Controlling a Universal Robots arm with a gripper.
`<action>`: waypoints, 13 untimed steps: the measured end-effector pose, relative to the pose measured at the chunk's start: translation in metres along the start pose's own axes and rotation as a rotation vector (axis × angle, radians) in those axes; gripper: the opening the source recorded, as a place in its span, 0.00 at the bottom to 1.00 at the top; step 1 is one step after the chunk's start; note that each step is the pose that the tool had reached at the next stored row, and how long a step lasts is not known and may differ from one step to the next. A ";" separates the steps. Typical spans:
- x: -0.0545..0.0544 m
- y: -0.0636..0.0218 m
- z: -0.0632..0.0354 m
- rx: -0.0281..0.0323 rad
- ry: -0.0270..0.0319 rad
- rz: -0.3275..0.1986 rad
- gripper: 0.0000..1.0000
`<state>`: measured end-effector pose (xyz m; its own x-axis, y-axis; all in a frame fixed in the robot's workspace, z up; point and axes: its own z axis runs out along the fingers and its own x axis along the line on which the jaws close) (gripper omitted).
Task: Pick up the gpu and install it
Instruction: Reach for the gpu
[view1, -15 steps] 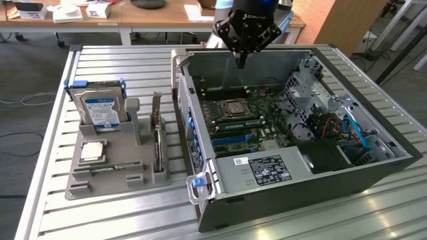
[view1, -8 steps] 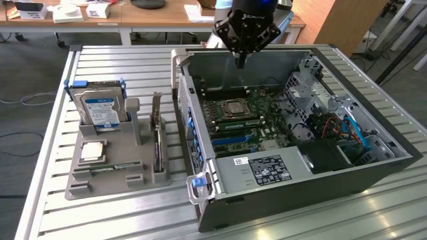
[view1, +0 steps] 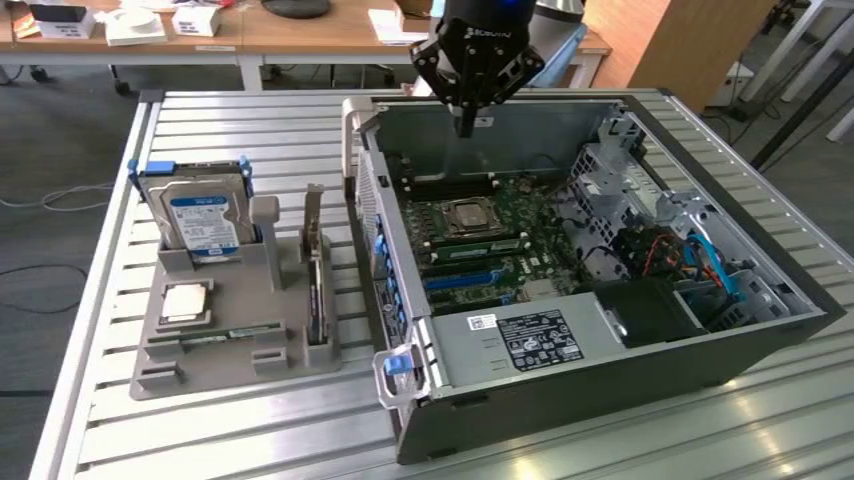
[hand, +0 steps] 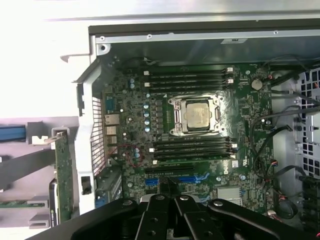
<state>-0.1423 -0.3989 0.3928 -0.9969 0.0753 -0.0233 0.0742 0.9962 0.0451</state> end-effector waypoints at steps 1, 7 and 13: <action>0.002 -0.0002 0.0001 0.0000 0.0000 0.000 0.11; 0.014 -0.0011 0.0004 0.0000 0.0000 0.000 0.11; 0.029 -0.0023 0.0021 0.0000 0.0000 0.000 0.11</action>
<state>-0.1718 -0.3989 0.3899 -0.9969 0.0756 -0.0233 0.0745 0.9962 0.0451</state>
